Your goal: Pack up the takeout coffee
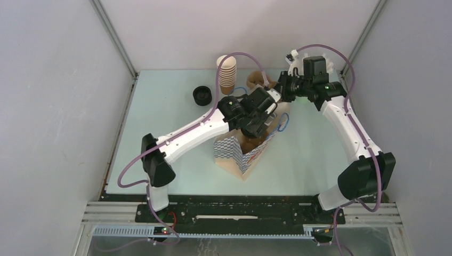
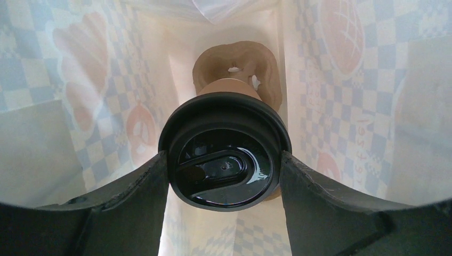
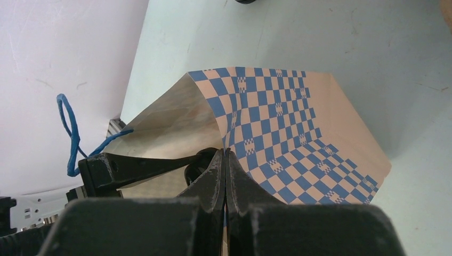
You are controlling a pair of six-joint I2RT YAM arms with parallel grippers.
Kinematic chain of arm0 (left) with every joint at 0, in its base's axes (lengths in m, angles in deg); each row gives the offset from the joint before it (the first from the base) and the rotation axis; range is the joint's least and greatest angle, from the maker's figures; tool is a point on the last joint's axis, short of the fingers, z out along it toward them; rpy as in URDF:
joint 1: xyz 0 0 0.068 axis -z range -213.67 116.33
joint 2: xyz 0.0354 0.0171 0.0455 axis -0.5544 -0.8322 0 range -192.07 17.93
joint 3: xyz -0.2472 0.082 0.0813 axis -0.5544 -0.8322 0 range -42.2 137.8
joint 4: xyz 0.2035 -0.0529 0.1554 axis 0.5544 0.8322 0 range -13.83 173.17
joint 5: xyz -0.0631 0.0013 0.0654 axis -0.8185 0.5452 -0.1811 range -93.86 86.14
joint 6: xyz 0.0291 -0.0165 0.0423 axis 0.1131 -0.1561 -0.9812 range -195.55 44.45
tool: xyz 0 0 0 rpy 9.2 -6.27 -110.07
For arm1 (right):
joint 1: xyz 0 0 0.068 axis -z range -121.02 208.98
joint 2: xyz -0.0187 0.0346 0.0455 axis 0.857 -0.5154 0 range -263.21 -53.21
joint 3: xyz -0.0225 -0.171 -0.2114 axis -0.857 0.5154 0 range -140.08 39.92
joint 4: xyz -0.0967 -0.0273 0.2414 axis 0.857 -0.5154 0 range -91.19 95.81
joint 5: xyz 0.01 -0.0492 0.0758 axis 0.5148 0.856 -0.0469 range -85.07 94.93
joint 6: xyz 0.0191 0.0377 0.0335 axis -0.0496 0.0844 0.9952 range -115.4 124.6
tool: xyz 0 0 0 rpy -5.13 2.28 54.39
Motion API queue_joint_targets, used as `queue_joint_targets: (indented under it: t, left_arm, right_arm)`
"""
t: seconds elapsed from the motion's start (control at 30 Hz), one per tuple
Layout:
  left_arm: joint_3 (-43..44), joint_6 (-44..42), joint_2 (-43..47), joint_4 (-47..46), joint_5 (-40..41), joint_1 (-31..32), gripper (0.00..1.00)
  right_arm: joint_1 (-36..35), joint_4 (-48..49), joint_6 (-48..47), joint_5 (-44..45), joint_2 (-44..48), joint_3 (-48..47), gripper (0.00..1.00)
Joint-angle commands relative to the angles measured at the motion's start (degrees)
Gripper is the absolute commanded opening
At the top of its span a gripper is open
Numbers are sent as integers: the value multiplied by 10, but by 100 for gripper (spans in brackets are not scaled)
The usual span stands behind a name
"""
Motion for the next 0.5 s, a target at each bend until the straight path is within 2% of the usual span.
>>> queue_joint_targets:
  t: [0.0,0.2,0.4,0.47]
  left_arm:
    - [20,-19,2,-3,-36,1,36]
    - [21,-27,15,-3,-38,-3,36]
    - [22,-38,34,1,-26,-4,36]
    - [24,-39,33,1,-31,-4,36]
  right_arm:
    - [-30,43,52,-95,6,-53,0]
    - [-27,143,168,-119,11,-28,0]
    - [1,245,350,2,96,142,0]
    - [4,272,371,35,122,172,0]
